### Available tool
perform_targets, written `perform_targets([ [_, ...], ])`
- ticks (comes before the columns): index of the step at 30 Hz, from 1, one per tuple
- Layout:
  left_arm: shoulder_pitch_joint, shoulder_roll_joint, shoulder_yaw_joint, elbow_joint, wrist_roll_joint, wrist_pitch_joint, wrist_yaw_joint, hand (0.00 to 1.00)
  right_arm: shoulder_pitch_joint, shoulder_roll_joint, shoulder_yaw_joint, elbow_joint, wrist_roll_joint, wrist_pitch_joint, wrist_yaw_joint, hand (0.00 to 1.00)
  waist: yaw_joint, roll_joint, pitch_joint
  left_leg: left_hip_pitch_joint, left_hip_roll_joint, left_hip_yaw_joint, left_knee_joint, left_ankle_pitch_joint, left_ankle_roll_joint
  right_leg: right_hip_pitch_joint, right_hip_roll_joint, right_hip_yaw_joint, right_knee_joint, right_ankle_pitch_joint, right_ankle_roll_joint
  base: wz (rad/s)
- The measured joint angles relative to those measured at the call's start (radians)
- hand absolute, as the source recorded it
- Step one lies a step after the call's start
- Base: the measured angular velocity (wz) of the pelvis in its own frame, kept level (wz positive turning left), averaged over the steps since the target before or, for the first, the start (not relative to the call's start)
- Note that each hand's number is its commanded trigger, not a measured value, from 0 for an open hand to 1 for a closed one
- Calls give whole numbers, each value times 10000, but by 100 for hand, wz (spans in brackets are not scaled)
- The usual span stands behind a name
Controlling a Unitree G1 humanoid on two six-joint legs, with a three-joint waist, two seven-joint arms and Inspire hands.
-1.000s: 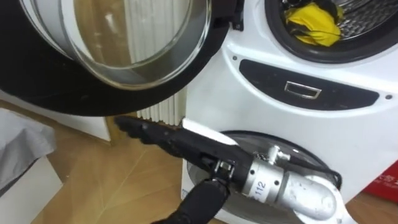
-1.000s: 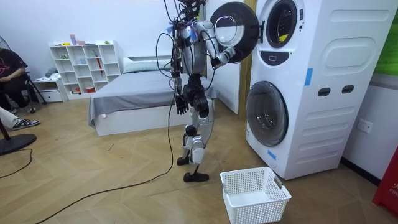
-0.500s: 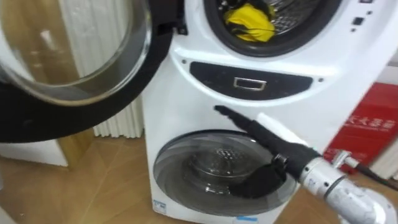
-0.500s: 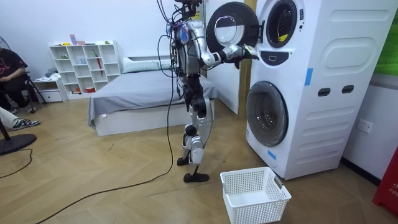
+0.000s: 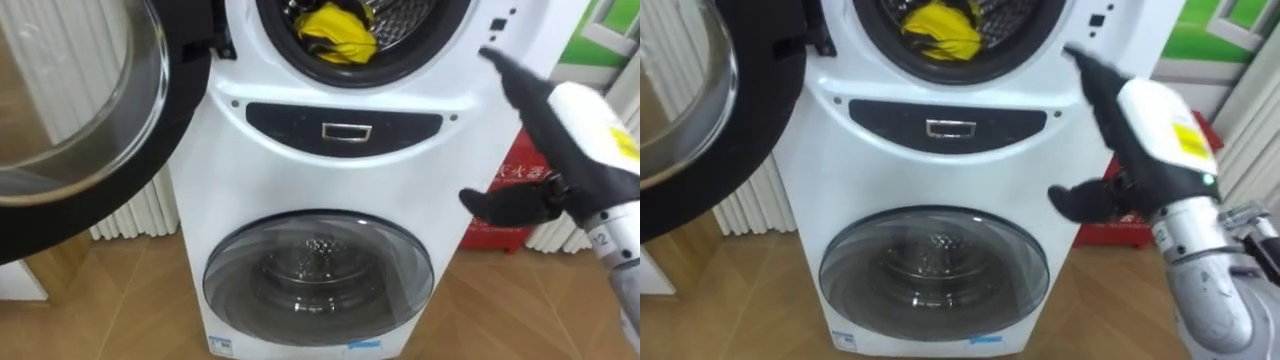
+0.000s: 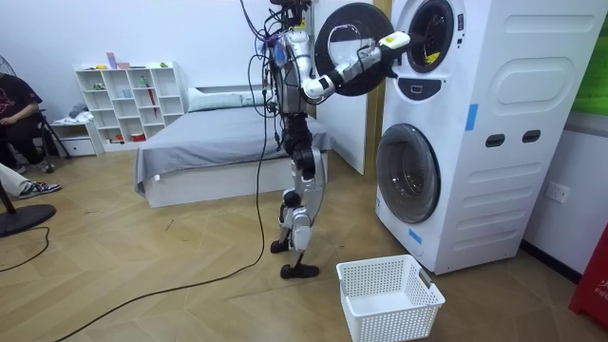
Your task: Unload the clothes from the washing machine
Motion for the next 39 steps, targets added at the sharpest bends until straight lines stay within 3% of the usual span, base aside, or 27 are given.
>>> perform_targets([
  [1,-4,6,7,9,-2,4,11,0,-162,0,20,-4,0,38,-119,0,20,-31,44,-11,-1,-7,1,0,0,-5,2,-11,10,-1,2,0],
  [3,8,2,4,27,-8,11,7,0,-520,-2,114,-11,-50,221,-214,0,107,-65,60,-10,4,-7,3,0,0,-10,74,3,17,-2,2,0],
  [6,-2,2,-36,82,5,14,54,0,-1233,-6,470,16,-218,324,-499,0,302,-109,46,-13,33,-6,116,-1,-1,-5,100,-22,20,-2,-4,4],
  [8,-33,53,-29,254,65,2,80,0,-1359,-5,692,17,-280,282,-568,0,526,-226,-8,-163,63,-6,369,-13,-21,-13,124,-39,34,-4,-20,5],
  [12,-17,172,-30,554,112,90,189,0,-1499,8,1303,103,-484,108,-522,0,1110,-445,89,-1220,320,-16,2956,-205,-298,-89,139,-354,623,-198,-241,-6],
  [13,-4,173,-53,709,217,170,180,0,-1641,15,1522,271,-509,-52,-544,0,1323,-382,137,-1756,470,-25,4216,-208,-303,-93,129,-380,777,-320,-327,-11],
  [14,-15,173,-78,778,269,225,180,0,-1718,27,1636,322,-529,-73,-547,0,1389,-334,171,-2008,564,-31,4788,-204,-300,-78,182,-380,874,-440,-392,-12],
  [15,28,160,-99,791,439,299,178,0,-1781,47,1804,400,-517,-181,-562,0,1537,-169,242,-2519,742,-97,5913,-187,-302,-36,349,-409,1104,-669,-499,7],
  [16,52,214,-117,795,519,366,169,0,-1778,48,1937,505,-521,-251,-596,0,1555,-154,251,-2957,870,-206,6744,-9,-269,-90,468,-419,1355,-934,-580,22],
  [17,97,246,-119,797,533,414,169,0,-1779,49,1997,638,-535,-267,-627,0,1577,-197,241,-3129,837,-319,6996,88,-244,-97,494,-375,1486,-1061,-611,42],
  [18,145,253,-138,802,576,440,154,0,-1784,48,2096,817,-574,-234,-633,0,1654,-259,228,-3343,762,-345,6991,-75,-238,-102,515,-221,1681,-1253,-735,46],
  [19,139,212,-320,800,562,454,55,0,-1789,64,2097,958,-512,-143,-631,0,1683,-245,230,-3686,612,-256,6566,-307,-191,-101,547,2,1773,-1382,-831,42],
  [20,141,184,-391,794,564,464,10,0,-1807,65,2097,1055,-390,-137,-631,0,1748,-235,225,-3886,480,-193,6162,-318,-182,-86,536,109,1779,-1411,-838,24],
  [22,178,158,-387,750,581,527,-4,0,-1853,61,2161,1182,-99,-55,-625,0,1980,-230,155,-4357,29,90,3629,67,-311,-62,434,487,1751,-1534,-763,-14],
  [23,244,209,-368,749,573,536,6,0,-1867,68,2336,1128,104,-18,-625,0,2050,-198,137,-4412,-16,100,2603,867,-168,29,395,689,1708,-1626,-717,-42],
  [24,280,232,-339,750,586,537,11,0,-1867,65,2435,1114,143,-32,-622,0,2086,-223,95,-4403,-16,108,2336,1209,-161,106,347,767,1686,-1676,-685,-51],
  [25,319,264,-234,740,616,531,21,0,-1866,65,2531,1110,133,-50,-619,0,2046,-291,2,-4266,-47,275,1957,1812,-26,238,210,786,1564,-1706,-539,-26],
  [26,290,269,-227,708,604,493,62,0,-1869,41,2548,1047,82,5,-620,0,1853,-403,-82,-4075,-260,325,1836,2061,275,332,57,798,1422,-1770,-396,-13],
  [27,250,260,-228,702,600,471,99,0,-1869,37,2547,1046,82,24,-625,0,1822,-475,-129,-4006,-372,383,1857,2024,353,400,-80,808,1389,-1827,-327,0],
  [30,24,154,-252,684,529,344,237,0,-1870,-74,2526,947,9,238,-631,0,1635,-604,-124,-3644,-757,709,2165,1529,635,803,-596,797,1413,-1957,-35,-12],
  [32,-159,154,-233,683,453,320,248,0,-1862,-74,2520,564,74,336,-643,0,1600,-489,-34,-3573,-785,889,2423,1137,698,830,-748,785,1724,-1972,110,-22],
  [33,-293,166,-231,658,401,326,290,0,-1862,-78,2490,352,108,304,-698,0,1492,-408,68,-3546,-866,936,2554,865,743,768,-828,722,2261,-2030,233,-5],
  [35,-455,204,-270,648,404,325,377,0,-1857,-72,2453,385,100,311,-808,0,1316,-408,116,-3302,-991,983,2557,555,866,221,-1146,520,3881,-2046,438,7],
  [36,-509,209,-286,635,378,323,430,0,-1851,-74,2401,392,19,334,-837,0,1296,-420,122,-3051,-1129,1019,2477,423,953,-299,-1381,519,5118,-1769,867,7],
  [37,-526,259,-284,608,276,331,442,0,-1846,-83,2344,392,22,328,-973,0,1277,-413,125,-2770,-1227,1006,2387,323,1041,-684,-1487,543,6222,-1213,1021,9],
  [39,-580,344,-388,511,268,328,536,0,-1777,-80,2247,479,11,229,-1133,0,1157,-271,157,-2278,-1238,719,2106,160,1097,-1070,-1424,504,7218,-325,953,13],
])
